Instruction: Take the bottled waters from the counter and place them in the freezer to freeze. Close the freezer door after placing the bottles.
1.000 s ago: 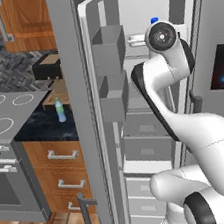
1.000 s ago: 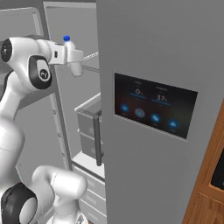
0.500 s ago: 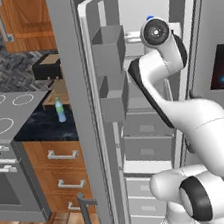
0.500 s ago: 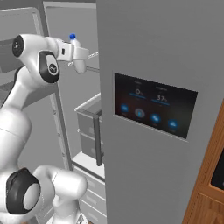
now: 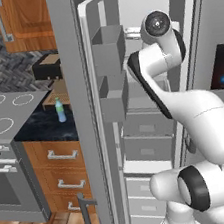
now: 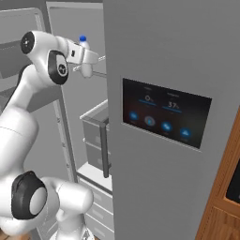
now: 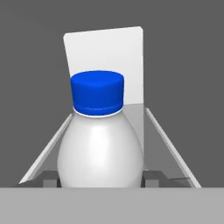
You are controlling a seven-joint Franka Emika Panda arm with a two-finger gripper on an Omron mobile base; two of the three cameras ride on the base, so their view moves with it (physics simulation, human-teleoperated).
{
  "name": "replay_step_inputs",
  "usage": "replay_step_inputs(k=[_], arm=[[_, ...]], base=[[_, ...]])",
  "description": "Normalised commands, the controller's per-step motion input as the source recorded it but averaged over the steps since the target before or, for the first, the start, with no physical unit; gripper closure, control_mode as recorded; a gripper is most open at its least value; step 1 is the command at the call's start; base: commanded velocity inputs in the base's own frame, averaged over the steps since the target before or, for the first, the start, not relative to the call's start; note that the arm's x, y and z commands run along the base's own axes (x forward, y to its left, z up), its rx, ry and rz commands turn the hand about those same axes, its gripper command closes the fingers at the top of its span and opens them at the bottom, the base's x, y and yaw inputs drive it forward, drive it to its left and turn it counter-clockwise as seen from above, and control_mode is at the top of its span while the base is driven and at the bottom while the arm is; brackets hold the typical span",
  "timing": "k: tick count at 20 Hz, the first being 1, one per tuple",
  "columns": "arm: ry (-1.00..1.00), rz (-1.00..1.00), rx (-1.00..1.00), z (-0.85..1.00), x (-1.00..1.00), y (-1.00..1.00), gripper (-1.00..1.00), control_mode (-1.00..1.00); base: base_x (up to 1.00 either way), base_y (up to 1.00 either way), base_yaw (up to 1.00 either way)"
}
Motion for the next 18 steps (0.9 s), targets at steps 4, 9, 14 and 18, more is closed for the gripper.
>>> replay_step_inputs(k=[4,9,14,18], arm=[[0.05,0.0,0.0,0.0,0.16,0.0,1.0,-1.0],[0.05,0.0,0.0,0.0,0.33,-0.03,1.0,-1.0],[0.0,0.0,0.0,0.0,0.36,-0.05,1.0,-1.0],[-0.02,0.0,0.0,0.0,0.31,-0.02,1.0,-1.0]], base=[[0.0,0.0,0.0],[0.0,0.0,0.0],[0.0,0.0,0.0],[0.0,0.0,0.0]])
